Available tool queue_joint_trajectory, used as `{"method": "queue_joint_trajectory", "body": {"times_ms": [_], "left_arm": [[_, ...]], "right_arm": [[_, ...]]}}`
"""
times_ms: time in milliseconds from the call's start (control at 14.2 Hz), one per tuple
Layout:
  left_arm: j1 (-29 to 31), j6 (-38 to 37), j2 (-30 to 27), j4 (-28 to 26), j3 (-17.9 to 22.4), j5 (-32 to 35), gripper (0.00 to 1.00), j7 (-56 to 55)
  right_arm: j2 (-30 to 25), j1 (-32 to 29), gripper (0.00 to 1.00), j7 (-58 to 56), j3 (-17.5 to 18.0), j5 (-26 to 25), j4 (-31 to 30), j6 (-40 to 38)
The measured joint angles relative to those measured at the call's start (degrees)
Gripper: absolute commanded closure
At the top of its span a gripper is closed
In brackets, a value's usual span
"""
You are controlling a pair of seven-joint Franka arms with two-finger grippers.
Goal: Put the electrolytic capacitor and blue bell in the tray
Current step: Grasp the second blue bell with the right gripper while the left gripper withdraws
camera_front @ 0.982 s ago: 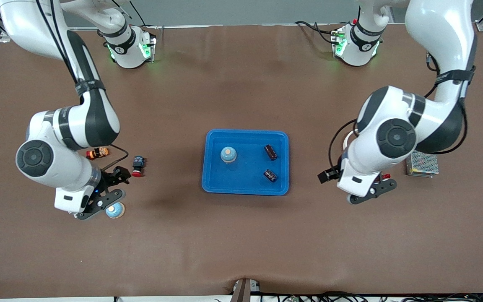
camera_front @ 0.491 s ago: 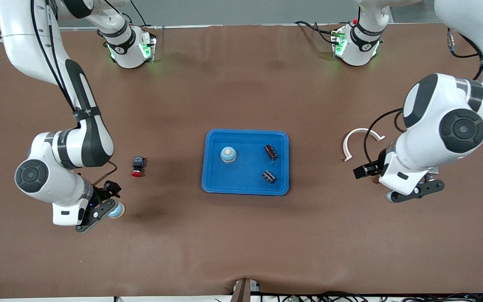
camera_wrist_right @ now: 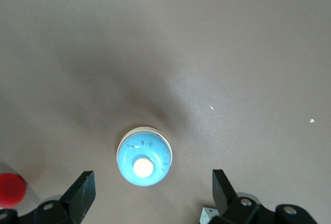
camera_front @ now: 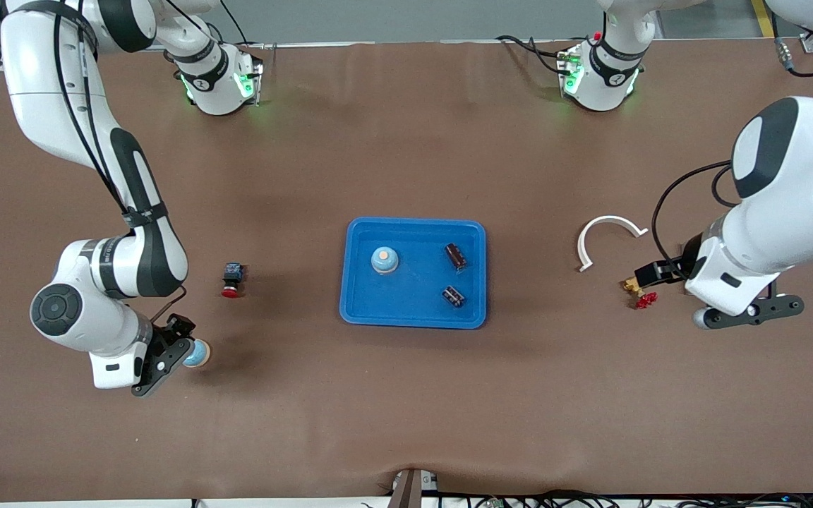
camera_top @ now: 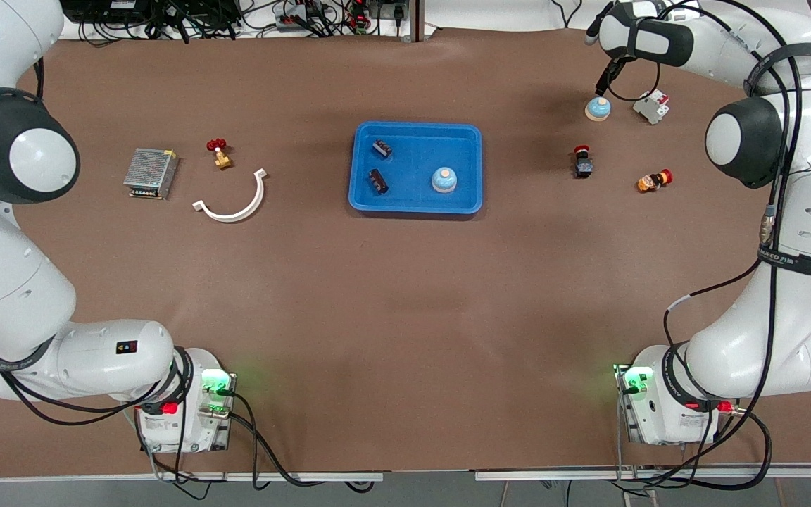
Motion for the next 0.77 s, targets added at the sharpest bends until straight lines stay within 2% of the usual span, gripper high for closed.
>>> {"method": "queue_joint_trajectory", "body": {"times_ms": [772], "left_arm": [[1.82, -3.83, -3.91, -0.01, -0.05, 0.00, 0.00, 1.19]], "right_arm": [[2.11, -0.01, 0.00, -4.68, 0.38, 0.14, -2.06, 3.57]]}}
